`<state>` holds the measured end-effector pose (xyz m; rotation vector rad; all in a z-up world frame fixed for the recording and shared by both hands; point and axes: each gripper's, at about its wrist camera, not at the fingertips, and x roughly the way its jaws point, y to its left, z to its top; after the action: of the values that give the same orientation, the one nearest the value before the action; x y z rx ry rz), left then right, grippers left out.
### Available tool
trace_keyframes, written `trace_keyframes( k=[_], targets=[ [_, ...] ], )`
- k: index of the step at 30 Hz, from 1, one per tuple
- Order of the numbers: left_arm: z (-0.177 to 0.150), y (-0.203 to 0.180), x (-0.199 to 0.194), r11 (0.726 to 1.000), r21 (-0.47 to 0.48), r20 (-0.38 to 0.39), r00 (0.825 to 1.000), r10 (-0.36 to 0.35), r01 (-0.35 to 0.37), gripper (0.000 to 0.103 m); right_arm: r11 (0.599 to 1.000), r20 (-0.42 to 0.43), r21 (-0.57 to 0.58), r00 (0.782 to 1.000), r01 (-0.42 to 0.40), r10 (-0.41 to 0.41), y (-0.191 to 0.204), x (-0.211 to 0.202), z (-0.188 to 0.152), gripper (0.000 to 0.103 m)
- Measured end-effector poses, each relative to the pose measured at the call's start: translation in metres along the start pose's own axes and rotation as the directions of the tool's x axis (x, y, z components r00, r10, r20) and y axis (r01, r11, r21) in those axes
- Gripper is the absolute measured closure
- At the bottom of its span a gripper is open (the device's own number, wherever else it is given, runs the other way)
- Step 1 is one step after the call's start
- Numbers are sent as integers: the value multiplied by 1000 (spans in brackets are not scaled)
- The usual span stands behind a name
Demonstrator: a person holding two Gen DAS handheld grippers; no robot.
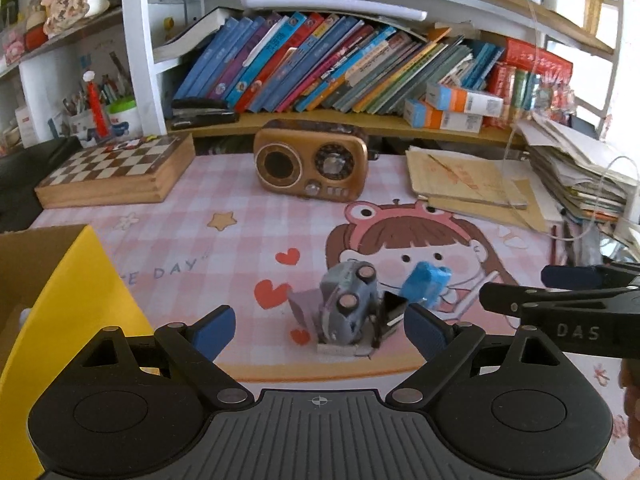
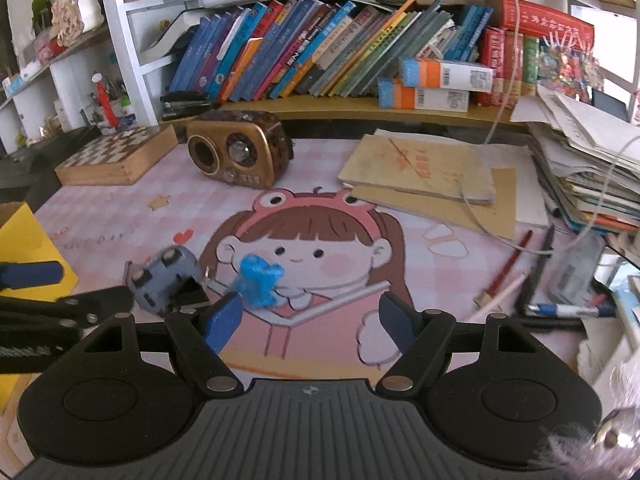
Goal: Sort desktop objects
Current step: 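Lower the left tool onto the grey toy car while the right tool approaches the blue clip, then close the left tool on the toy car while the right tool grasps the blue binder clip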
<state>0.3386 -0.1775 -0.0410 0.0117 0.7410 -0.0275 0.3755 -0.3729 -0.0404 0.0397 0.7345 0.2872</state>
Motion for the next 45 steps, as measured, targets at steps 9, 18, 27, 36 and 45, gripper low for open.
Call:
trace_keyframes(
  k=[9, 18, 27, 36, 45],
  targets=[
    [14, -1, 29, 1000, 5, -6, 1000, -18, 18, 27, 1000, -10, 14, 1000, -18, 18, 3, 17, 12, 31],
    [10, 2, 56, 998, -65, -79, 997, -28, 23, 30, 998, -18, 38, 999, -45, 46, 3, 32, 22, 31],
    [7, 3, 64, 991, -90, -80, 991, -106, 99, 57, 994, -69, 56, 993, -93, 97, 5, 50, 26, 31],
    [-6, 32, 8, 970, -221, -18, 994, -110, 103, 57, 991, -128, 59, 984, -120, 126, 11, 75, 21, 47],
    [-19, 44, -38, 951, -283, 15, 992, -125, 125, 57, 985, -101, 78, 981, -156, 164, 8, 77, 20, 77]
  ],
)
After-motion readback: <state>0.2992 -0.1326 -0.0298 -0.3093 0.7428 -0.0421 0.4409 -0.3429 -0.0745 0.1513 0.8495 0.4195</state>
